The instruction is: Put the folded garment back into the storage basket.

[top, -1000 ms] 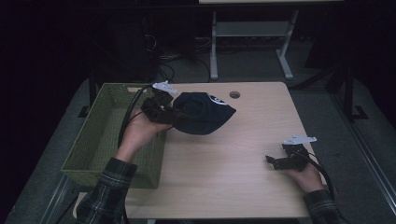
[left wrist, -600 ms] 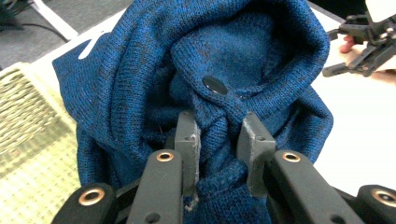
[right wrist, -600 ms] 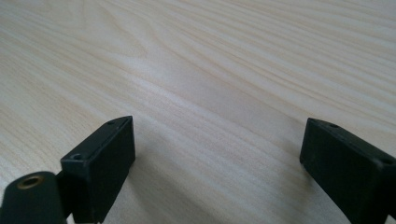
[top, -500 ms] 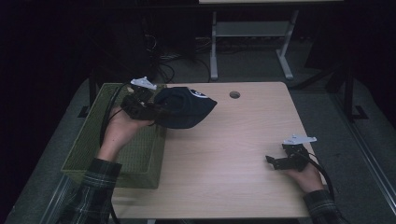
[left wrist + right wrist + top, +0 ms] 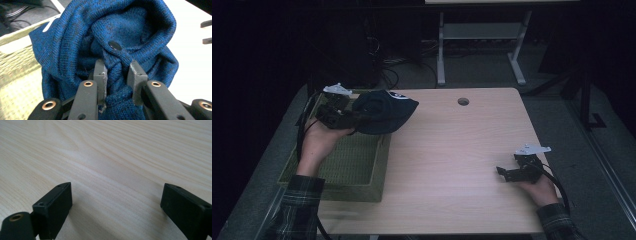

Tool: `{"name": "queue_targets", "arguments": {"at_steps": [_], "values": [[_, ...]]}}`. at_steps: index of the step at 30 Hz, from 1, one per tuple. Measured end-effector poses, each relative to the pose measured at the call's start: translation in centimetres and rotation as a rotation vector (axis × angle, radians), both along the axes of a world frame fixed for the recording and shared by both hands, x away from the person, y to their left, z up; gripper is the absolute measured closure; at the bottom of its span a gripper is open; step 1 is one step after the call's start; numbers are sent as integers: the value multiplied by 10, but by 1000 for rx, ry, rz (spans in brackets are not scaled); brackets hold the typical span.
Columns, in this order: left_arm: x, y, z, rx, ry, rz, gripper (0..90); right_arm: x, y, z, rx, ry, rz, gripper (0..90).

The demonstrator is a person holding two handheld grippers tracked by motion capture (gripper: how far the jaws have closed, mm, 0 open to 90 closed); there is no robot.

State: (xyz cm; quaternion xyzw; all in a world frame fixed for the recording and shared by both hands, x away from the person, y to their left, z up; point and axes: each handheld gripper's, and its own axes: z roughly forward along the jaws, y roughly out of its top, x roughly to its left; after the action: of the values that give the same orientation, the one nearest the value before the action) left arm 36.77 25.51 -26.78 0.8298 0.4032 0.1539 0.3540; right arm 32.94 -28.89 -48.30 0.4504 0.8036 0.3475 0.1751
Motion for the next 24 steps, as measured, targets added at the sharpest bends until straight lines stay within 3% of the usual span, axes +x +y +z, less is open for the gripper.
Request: {"name": "queue_targets", "arguments": {"at_steps": [2,16,24], "values": [[-1,13,-4,-1,2,38,717,0,0,0,0,0,0,99],[-6,65,-28,33,1,185,715,0,0,0,1,2,-2,99],[-7,87,-46,28,27,241,715,0,0,0,-2,-1,-3,98]]}}
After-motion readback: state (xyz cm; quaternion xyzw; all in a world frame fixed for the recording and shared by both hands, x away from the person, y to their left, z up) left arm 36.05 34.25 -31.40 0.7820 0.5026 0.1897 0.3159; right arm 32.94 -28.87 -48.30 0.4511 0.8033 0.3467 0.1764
